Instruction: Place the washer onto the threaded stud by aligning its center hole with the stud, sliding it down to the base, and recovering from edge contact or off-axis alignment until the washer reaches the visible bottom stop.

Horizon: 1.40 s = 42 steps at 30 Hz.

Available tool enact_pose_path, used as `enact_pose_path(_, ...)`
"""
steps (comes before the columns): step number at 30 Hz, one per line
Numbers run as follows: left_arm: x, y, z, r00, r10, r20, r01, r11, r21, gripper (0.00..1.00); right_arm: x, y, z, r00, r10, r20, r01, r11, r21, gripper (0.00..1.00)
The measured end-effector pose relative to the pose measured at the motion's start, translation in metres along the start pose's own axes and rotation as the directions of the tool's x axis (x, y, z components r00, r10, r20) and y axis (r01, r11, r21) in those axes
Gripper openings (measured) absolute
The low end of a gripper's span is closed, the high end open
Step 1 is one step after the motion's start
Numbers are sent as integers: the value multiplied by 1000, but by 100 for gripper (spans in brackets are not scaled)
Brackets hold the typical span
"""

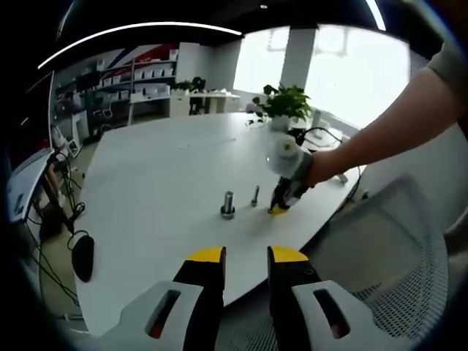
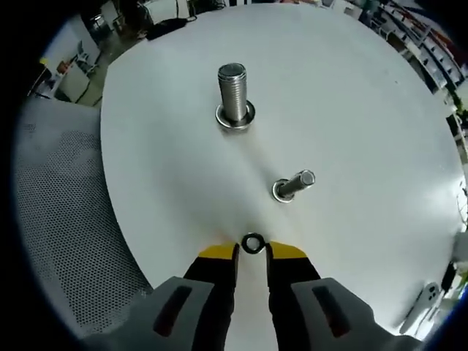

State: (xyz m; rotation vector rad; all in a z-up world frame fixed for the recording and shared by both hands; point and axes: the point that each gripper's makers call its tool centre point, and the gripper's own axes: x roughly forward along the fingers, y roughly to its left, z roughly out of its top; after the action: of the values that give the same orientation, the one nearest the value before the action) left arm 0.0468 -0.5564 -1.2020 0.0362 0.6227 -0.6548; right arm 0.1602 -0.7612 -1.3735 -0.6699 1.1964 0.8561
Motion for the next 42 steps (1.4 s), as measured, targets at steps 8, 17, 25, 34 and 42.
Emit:
enact_pose_path(8,0,0,0,1000,3,-1,-3,1000,0,20,2,1,3,999,-6,-35,5,1000,-23,18)
enact_pose_path(17,1,-1,-2,1000,0,-12,0,1000,8,20,3,2,4,995,-19,-102,15,999,-39,17)
enact_pose_path(25,1,0,-3,1000,2,-18,-2,1000,8,20,2,2,6,995,-19,-93,16,999,-36,15)
enact_pose_path(34,2,1,-5,999,6,-31,-6,1000,6,20,7,-2,8,969,-103,-223,44,967,-253,5)
enact_pose_path(42,2,1,-6,999,10,-37,-10,1000,4,20,4,3,7,987,0,-161,-17,994,-106,11)
